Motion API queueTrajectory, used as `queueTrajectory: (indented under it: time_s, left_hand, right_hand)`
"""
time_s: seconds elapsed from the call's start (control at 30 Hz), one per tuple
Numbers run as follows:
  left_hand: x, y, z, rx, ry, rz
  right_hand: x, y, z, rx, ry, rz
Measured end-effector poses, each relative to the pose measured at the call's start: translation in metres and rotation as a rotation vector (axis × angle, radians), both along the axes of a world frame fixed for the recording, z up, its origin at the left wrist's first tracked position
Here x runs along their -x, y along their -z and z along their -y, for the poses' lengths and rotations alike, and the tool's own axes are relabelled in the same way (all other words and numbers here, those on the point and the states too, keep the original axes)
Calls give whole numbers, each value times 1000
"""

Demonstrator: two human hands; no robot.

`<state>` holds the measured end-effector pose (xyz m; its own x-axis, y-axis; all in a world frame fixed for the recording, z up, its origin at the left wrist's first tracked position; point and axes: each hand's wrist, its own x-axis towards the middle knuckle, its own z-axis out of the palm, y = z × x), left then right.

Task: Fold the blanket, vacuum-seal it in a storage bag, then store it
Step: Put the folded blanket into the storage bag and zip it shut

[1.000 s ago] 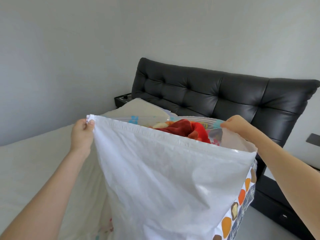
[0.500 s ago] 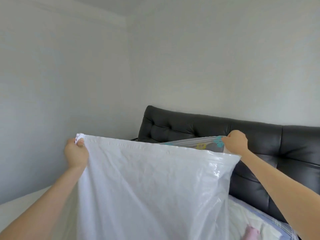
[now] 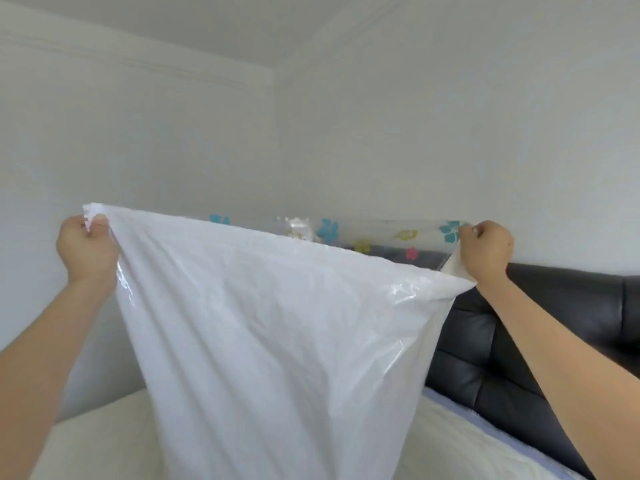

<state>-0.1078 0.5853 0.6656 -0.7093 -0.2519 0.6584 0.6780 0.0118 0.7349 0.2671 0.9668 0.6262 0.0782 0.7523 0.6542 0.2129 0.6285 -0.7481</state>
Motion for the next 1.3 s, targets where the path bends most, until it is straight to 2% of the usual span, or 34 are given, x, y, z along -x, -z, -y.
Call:
queueTrajectory:
  time_s: [0.07, 0.17, 0.3, 0.37, 0.57, 0.77, 0.87, 0.93, 1.03, 1.1, 1.23, 1.3]
  left_hand:
    - [-8, 35, 33, 2, 3, 28]
    - [-25, 123, 86, 105, 45, 105]
    - [-88, 263, 155, 243, 128, 201]
    - [-119, 310, 196, 332, 156, 242]
    - [-199, 373, 278, 637, 222, 396]
    - [-291, 462, 327, 732, 227, 667]
    - [-327, 494, 338, 827, 237, 696]
    - [-337, 510, 353, 960, 348, 730]
    - [-330, 517, 381, 1329, 697, 790]
    - [-318, 506, 384, 1528, 740, 849]
    - [-290, 477, 332, 1390, 546, 695]
    - [-278, 465, 287, 1328, 525, 600]
  right_hand:
    - [-20, 31, 25, -23, -32, 8]
    - [-64, 106, 71, -3, -69, 152]
    - [-128, 227, 121, 191, -22, 370]
    - [-153, 265, 138, 259, 10, 471]
    - [-190, 317, 194, 249, -112, 722]
    - [-245, 398, 234, 511, -80, 908]
    - [-277, 430, 244, 615, -27, 1061]
    - [-291, 439, 255, 703, -22, 1272]
    - [-298, 450, 271, 728, -115, 1634]
    - [-282, 444, 290, 681, -250, 1774]
    - [-223, 407, 328, 483, -367, 2051]
    - [-195, 376, 340, 451, -546, 2201]
